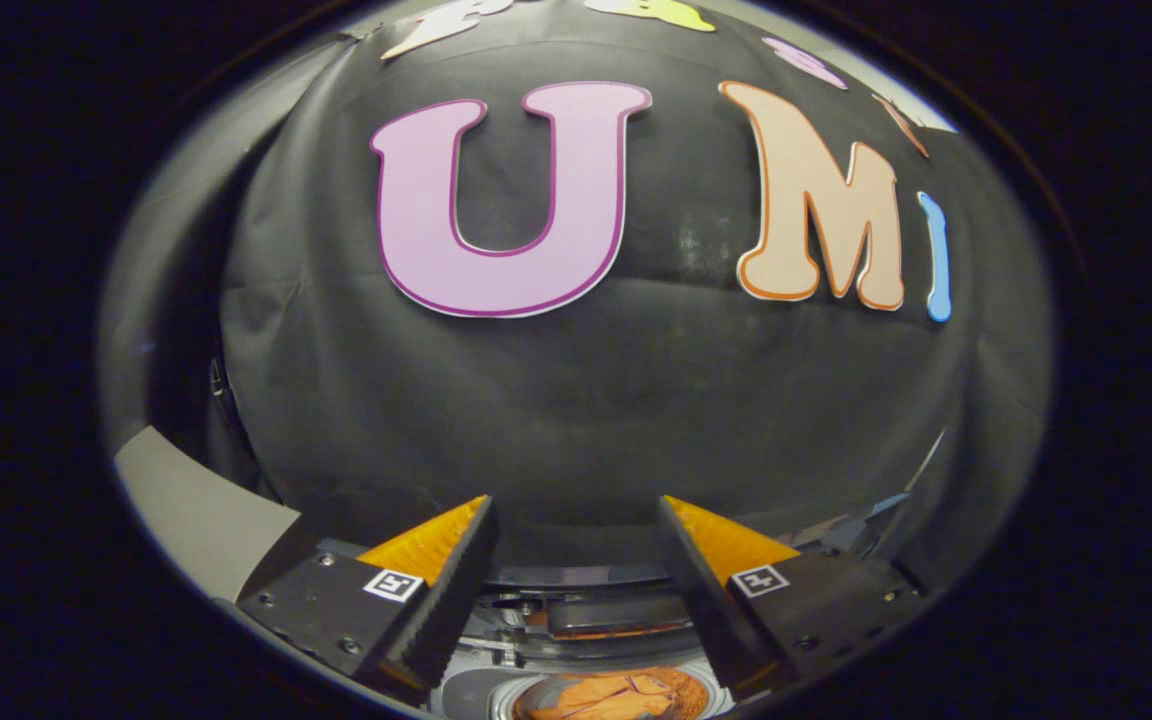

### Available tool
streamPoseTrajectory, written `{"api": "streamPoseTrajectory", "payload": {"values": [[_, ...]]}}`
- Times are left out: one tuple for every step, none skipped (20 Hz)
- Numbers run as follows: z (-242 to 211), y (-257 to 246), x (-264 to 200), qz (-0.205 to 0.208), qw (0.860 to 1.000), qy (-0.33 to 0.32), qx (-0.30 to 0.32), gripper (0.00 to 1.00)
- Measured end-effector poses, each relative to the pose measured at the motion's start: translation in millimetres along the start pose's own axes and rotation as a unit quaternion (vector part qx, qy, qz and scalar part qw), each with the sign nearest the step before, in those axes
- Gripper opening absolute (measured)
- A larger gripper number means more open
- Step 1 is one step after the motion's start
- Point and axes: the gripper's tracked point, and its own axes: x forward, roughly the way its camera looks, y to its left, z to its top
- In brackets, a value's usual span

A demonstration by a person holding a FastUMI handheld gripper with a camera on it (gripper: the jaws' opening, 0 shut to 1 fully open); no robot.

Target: Put the clothes into the washing machine and then close the washing machine lid.

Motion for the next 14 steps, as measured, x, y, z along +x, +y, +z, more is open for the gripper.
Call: {"api": "streamPoseTrajectory", "payload": {"values": [[-1.2, -0.7, -1.1, 0.000, 1.000, 0.002, 0.000, 0.96], [-0.9, -0.3, -2.5, 0.000, 1.000, 0.004, -0.001, 0.96], [-2.4, -0.5, -4.6, -0.001, 1.000, 0.005, -0.003, 0.96], [-2.1, -1.3, -6.1, -0.002, 1.000, 0.004, -0.006, 0.96], [-2.4, -1.4, -7.6, -0.003, 1.000, 0.004, -0.006, 0.96], [-1.9, -1.7, -8.1, -0.003, 1.000, 0.004, -0.004, 0.96], [-2.3, -0.3, -8.6, -0.003, 1.000, 0.003, -0.004, 0.96], [-1.5, -0.2, -8.3, -0.003, 1.000, 0.003, -0.004, 0.96], [-2.0, 0.3, -8.2, -0.003, 1.000, 0.002, -0.004, 0.96], [-1.2, 0.0, -7.2, -0.003, 1.000, 0.002, -0.004, 0.95], [-0.5, -0.1, -7.2, -0.004, 1.000, 0.001, -0.004, 0.95], [-0.8, 0.0, -5.7, -0.004, 1.000, 0.000, -0.004, 0.96], [-1.6, 0.6, -4.8, -0.004, 1.000, 0.000, -0.003, 0.96], [-1.2, 0.2, -4.5, -0.003, 1.000, -0.001, -0.004, 0.95]]}}
